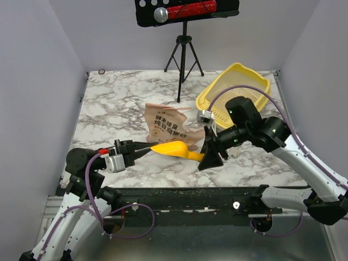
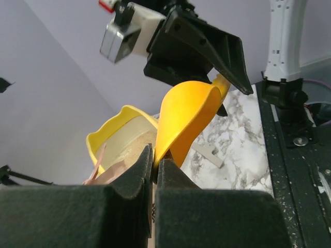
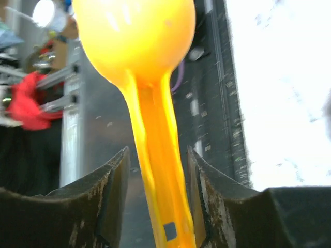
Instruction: Fill the litter box with clean litter
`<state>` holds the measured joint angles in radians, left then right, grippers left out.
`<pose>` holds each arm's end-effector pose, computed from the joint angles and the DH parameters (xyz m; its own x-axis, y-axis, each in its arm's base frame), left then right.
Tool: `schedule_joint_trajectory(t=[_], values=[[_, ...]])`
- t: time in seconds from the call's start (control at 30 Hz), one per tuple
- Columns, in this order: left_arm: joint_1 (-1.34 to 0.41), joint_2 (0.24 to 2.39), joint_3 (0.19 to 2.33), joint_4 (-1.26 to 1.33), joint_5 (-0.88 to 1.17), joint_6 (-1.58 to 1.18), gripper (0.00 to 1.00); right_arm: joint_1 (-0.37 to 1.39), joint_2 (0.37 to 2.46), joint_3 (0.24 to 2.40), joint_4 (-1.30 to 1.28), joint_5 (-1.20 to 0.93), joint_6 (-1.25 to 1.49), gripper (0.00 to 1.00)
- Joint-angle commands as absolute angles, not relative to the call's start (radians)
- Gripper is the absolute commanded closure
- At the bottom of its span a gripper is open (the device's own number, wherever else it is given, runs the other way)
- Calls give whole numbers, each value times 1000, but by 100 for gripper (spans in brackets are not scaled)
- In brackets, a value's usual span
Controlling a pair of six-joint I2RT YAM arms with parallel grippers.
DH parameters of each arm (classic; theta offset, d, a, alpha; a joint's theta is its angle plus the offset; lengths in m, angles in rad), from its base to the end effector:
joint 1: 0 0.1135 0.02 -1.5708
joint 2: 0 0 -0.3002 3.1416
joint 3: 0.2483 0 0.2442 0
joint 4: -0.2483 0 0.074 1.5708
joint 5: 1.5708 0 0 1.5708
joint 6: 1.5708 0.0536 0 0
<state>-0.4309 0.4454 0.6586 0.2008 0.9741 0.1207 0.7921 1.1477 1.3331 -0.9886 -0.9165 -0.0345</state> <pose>0.0388 -0.0666 0.3935 0.4740 -0.1434 -0.8688 0.8721 0.2130 0.4406 0.1048 0.1668 0.4131 -0.4768 -0.5131 -0.7137 -0.8372 0.0176 0.5467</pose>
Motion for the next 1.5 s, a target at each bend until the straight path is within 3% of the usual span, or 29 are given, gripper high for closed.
schedule_joint_trajectory(t=[0.0, 0.2, 0.33, 0.43, 0.6, 0.7, 1.07, 1.23, 1.47], values=[[-449, 420, 650, 108, 836, 213, 100, 801, 1127, 1434, -842, -732, 71, 39], [-457, 426, 657, 66, 778, 238, 100, 801, 1134, 1526, -841, -528, 75, 19], [-460, 433, 667, 55, 677, 216, 100, 801, 1105, 1549, -778, -266, 55, 12], [-460, 477, 722, 42, 551, 117, 100, 799, 1068, 1494, -643, -89, 25, 1], [-460, 653, 943, -130, 498, 5, 100, 775, 1052, 1365, -379, -31, 11, 0], [-453, 702, 983, -112, 476, -61, 100, 715, 1092, 1327, -260, -106, 18, 0], [-334, 831, 1029, -87, 520, -248, 100, 246, 1178, 1063, 529, -818, 487, 0], [-272, 865, 962, 33, 676, -414, 100, 225, 1239, 999, 699, -1041, 615, 3], [-222, 891, 864, 221, 794, -607, 100, 225, 1207, 881, 693, -1075, 532, 4]])
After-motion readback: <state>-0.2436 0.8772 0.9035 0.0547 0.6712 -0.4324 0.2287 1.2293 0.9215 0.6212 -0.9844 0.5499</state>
